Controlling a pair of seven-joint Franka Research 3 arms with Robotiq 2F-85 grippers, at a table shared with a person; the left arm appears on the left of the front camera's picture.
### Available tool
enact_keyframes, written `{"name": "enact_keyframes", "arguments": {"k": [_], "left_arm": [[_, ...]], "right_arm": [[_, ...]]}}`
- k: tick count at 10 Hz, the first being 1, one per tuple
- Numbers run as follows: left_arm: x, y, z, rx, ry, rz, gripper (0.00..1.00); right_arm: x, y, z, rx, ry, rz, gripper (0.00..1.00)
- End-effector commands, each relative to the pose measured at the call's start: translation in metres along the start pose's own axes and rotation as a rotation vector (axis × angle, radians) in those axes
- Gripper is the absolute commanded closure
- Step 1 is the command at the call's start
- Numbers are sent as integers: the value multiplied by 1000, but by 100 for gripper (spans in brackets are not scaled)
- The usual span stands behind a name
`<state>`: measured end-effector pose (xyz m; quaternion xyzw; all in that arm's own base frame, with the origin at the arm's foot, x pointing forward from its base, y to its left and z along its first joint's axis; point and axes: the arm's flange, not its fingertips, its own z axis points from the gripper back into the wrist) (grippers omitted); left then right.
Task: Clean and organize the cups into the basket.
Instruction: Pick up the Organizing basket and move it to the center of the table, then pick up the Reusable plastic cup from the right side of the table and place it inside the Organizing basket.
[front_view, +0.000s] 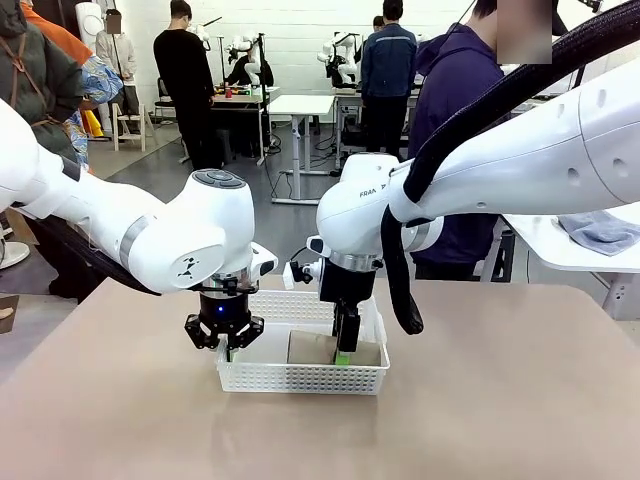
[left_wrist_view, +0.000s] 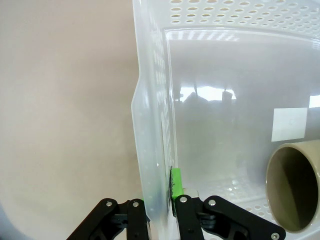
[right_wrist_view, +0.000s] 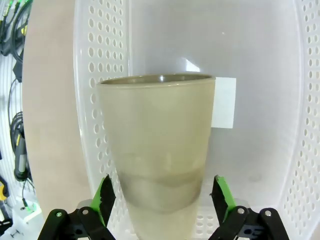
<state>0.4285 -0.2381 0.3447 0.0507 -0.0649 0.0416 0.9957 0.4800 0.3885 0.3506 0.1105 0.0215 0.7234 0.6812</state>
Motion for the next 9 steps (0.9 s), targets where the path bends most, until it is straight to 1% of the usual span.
{"name": "enact_keyframes", "arguments": {"k": [1,2,3,4,5,6,7,8,9], "left_arm": [[-2,2,-1,18,-8,6,100],[-2,2,-1,18,-8,6,100],[-2,2,-1,18,-8,6,100],[-2,2,-1,18,-8,6,100],[-2,2,-1,18,-8,6,100],[-2,2,-1,18,-8,6,100],[-2,2,-1,18,-8,6,100],[-2,2,-1,18,-8,6,100],[-2,2,-1,18,-8,6,100]], "right_arm": [[3,6,12,-16,4,30,0],[-1,15,32,-72,-31,31,0],[-17,33,73,-179,-129,26,0],[-44,49,112,-260,-217,-13,0],[-81,62,141,-322,-304,-64,0],[-132,81,163,-383,-410,-113,0],[-176,98,171,-401,-491,-125,0],[-219,114,171,-401,-561,-117,0],[-259,126,164,-382,-616,-81,0]]}}
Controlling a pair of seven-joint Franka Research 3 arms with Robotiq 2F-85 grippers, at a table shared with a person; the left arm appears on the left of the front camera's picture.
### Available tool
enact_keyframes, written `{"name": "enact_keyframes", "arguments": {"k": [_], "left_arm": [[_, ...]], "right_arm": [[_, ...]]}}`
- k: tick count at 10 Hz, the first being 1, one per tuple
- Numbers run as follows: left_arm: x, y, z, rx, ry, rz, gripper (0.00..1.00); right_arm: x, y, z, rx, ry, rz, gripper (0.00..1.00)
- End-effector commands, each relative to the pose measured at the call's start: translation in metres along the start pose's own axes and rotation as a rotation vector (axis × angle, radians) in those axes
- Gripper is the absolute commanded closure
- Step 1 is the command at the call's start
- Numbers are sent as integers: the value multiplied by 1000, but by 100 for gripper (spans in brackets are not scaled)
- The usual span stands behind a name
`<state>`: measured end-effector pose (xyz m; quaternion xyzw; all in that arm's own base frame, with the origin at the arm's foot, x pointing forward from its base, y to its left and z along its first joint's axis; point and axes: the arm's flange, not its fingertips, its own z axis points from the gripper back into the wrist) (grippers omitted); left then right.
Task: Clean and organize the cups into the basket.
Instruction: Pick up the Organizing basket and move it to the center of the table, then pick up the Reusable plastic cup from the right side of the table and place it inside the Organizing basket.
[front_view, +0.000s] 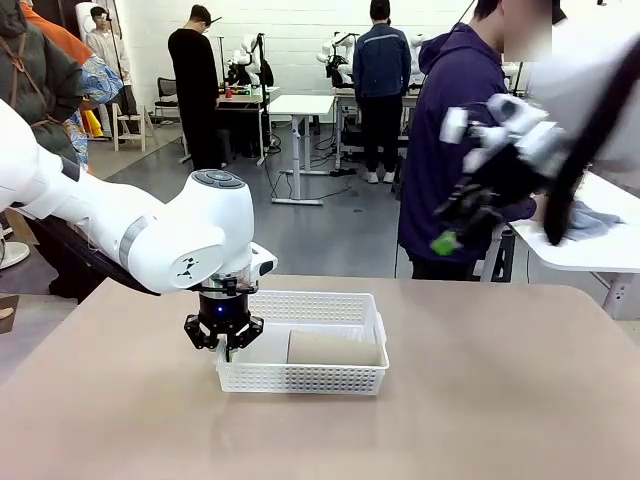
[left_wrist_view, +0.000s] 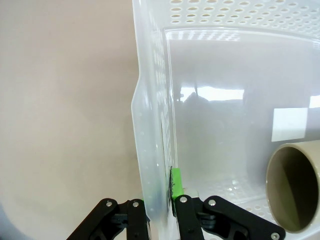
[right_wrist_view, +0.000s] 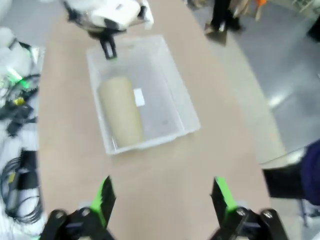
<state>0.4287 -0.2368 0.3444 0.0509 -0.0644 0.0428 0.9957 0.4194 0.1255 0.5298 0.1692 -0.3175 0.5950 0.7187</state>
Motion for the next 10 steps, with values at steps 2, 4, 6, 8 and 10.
{"name": "enact_keyframes", "arguments": {"k": [2,4,6,8,10], "left_arm": [[-2,0,-1,17,-9,4,100],[-2,0,-1,17,-9,4,100],[-2,0,-1,17,-9,4,100],[-2,0,-1,17,-9,4,100],[-2,0,-1,17,-9,4,100]], "right_arm": [[-108,23,18,74,-103,63,0],[-185,18,51,62,-227,21,0],[-238,13,79,14,-384,9,0],[-264,9,99,-12,-467,-23,0],[-273,4,108,-11,-472,-64,0]]}}
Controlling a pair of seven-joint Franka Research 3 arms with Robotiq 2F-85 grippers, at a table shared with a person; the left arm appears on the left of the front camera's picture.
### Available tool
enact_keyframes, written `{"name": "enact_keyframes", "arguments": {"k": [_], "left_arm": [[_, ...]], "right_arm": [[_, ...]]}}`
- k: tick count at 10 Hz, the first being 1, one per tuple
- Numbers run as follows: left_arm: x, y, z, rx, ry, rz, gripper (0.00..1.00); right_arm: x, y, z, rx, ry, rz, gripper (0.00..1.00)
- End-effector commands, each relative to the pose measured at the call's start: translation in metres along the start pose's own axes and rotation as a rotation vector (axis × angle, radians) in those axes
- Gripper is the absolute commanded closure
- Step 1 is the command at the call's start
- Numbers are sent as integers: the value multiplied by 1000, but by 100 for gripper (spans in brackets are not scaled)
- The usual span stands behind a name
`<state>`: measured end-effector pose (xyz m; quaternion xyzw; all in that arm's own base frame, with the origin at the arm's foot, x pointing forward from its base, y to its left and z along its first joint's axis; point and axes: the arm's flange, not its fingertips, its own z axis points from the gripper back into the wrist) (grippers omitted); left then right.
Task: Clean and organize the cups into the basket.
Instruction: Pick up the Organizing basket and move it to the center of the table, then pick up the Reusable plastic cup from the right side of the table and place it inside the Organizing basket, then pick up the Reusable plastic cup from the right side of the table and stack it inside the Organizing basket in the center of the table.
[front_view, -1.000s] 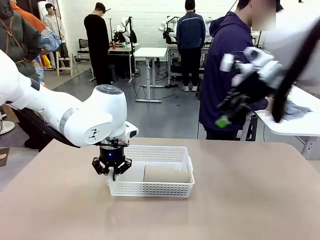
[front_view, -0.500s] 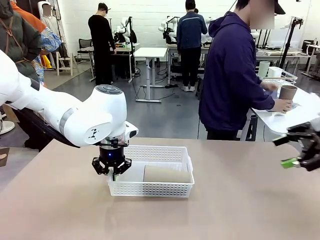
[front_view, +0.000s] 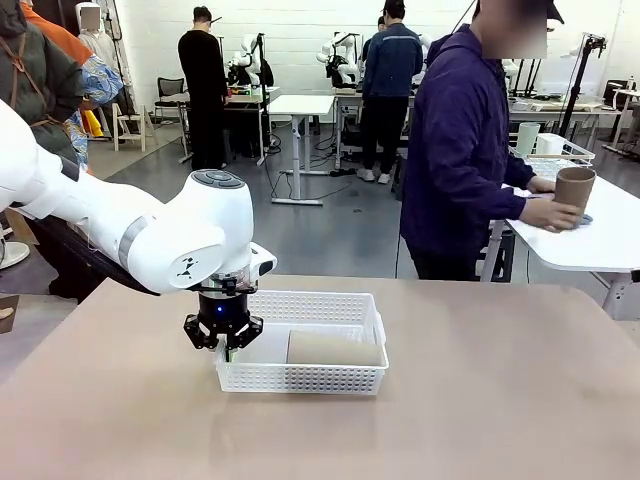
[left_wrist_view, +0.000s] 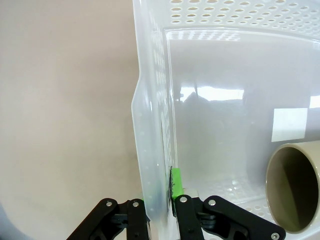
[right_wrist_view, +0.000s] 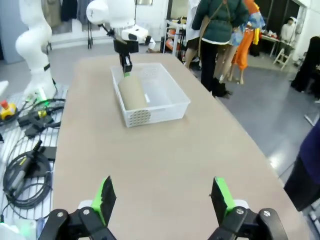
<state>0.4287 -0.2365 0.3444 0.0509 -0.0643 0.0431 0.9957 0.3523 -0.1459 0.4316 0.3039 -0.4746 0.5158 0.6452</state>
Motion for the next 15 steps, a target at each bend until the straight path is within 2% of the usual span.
{"name": "enact_keyframes", "arguments": {"k": [1,15], "left_arm": [[-2,0,-1,17,-9,3,100],[-2,0,-1,17,-9,3,100]], "right_arm": [[3,5,-5,-1,17,19,0],[3,5,-5,-1,17,19,0]]}}
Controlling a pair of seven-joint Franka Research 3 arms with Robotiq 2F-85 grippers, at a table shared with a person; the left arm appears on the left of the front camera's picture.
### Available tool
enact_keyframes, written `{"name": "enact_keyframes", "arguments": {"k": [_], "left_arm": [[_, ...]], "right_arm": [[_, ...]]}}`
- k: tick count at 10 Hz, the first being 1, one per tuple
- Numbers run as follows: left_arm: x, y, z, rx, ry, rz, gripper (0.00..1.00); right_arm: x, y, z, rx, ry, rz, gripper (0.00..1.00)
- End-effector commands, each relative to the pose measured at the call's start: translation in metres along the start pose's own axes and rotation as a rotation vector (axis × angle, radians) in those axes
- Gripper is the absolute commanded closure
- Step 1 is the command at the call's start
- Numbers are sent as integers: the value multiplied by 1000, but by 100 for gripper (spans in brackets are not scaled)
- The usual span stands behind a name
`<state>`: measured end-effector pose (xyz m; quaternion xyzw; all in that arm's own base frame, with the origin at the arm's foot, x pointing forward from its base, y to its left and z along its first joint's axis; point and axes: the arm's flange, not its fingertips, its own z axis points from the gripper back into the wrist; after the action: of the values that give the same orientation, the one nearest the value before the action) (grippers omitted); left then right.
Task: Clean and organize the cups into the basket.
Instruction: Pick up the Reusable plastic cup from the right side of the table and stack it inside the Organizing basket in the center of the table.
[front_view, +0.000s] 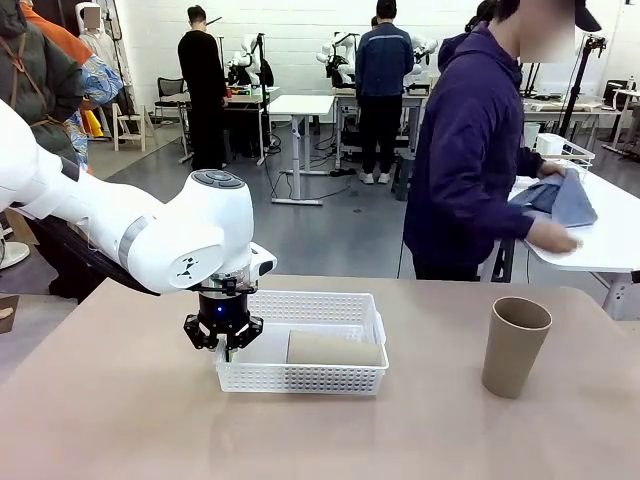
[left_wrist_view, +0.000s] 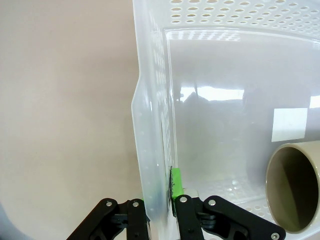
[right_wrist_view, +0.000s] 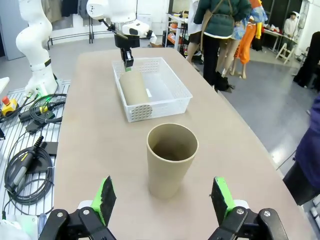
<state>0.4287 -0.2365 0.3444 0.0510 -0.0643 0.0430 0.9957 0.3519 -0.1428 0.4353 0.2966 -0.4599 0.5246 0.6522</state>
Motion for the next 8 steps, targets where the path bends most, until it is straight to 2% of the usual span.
{"name": "enact_keyframes", "arguments": {"k": [1,3,6,8], "left_arm": [[-2,0,-1,17,-9,3,100],[-2,0,-1,17,-9,3,100],[-2,0,-1,17,-9,3,100],[-2,0,-1,17,-9,3,100]], "right_arm": [[-2,4,-4,-11,-21,16,0],[0,0,0,0,0,0,0],[-62,-22,-28,109,4,-23,0],[-84,-32,-49,124,13,-5,0]]}}
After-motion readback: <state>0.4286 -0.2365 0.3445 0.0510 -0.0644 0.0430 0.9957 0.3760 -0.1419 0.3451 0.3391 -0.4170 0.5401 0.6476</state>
